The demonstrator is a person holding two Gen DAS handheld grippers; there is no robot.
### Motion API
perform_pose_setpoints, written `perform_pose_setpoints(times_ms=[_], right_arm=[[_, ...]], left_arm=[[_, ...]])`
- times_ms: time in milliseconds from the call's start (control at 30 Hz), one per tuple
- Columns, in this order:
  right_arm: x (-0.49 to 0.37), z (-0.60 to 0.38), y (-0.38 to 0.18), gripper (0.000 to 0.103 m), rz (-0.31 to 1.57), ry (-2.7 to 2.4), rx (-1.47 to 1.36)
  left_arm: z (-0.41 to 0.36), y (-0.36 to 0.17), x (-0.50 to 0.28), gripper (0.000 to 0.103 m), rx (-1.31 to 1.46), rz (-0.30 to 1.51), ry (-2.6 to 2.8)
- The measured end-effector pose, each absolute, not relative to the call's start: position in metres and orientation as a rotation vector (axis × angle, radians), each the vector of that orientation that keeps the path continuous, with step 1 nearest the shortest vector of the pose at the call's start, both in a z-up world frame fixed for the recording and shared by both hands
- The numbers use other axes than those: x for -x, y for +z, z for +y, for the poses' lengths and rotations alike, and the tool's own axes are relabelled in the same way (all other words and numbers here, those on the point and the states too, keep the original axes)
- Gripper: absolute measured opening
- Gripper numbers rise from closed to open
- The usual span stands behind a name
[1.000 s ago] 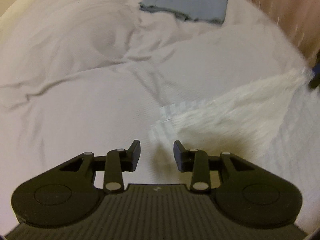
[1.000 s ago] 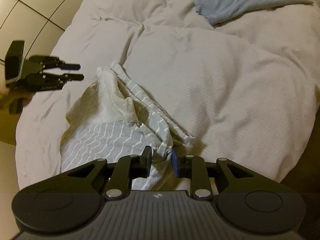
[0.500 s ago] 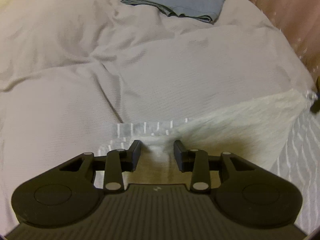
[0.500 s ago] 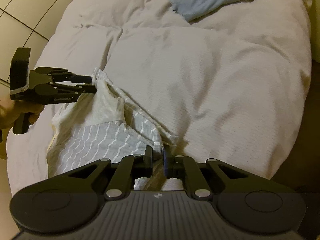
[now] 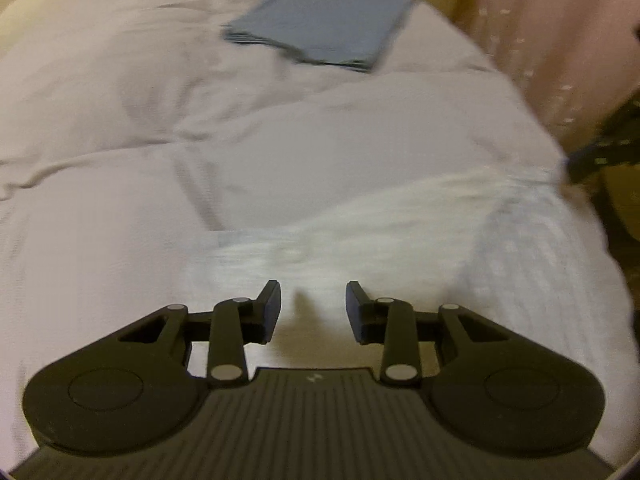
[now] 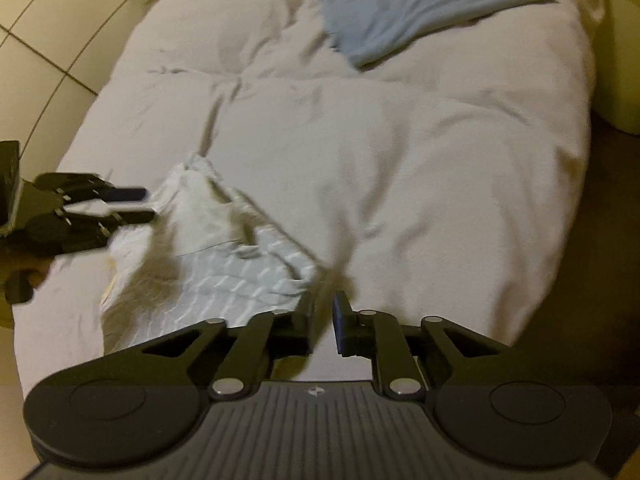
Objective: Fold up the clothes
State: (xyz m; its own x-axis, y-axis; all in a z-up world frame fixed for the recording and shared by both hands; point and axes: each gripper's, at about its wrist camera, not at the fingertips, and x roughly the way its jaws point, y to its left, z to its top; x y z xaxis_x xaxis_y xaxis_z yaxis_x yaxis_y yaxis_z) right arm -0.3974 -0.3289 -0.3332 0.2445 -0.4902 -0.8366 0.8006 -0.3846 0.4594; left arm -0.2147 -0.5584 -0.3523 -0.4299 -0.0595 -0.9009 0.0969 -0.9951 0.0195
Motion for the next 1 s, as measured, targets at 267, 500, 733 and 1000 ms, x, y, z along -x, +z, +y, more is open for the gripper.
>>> perform_pose_setpoints(times_ms=[267, 500, 733, 1000], right_arm=[[0.409, -0.346, -0.358, 0.009, 0.247, -1.485, -1.396], [0.417, -0.322, -0.344, 0.013, 0.229, -1.571, -1.397], [0.370, -0.314, -0.315, 0.019, 0.358, -1.427, -1.276], [0.283, -0.343, -0.323, 0.020, 0.514, -1.153, -1.148]], left_arm=[[-0.550, -0.391, 0.254, 0.035, -1.587, 0.083, -2.533], [-0.570, -0.372, 0.239, 0.036, -1.501, 0.145, -2.455], [-0.572, -0.348, 0.161, 0.035, -1.439, 0.247, -2.300], [-0.556, -0.374, 0.064, 0.033, -1.497, 0.362, -2.069]])
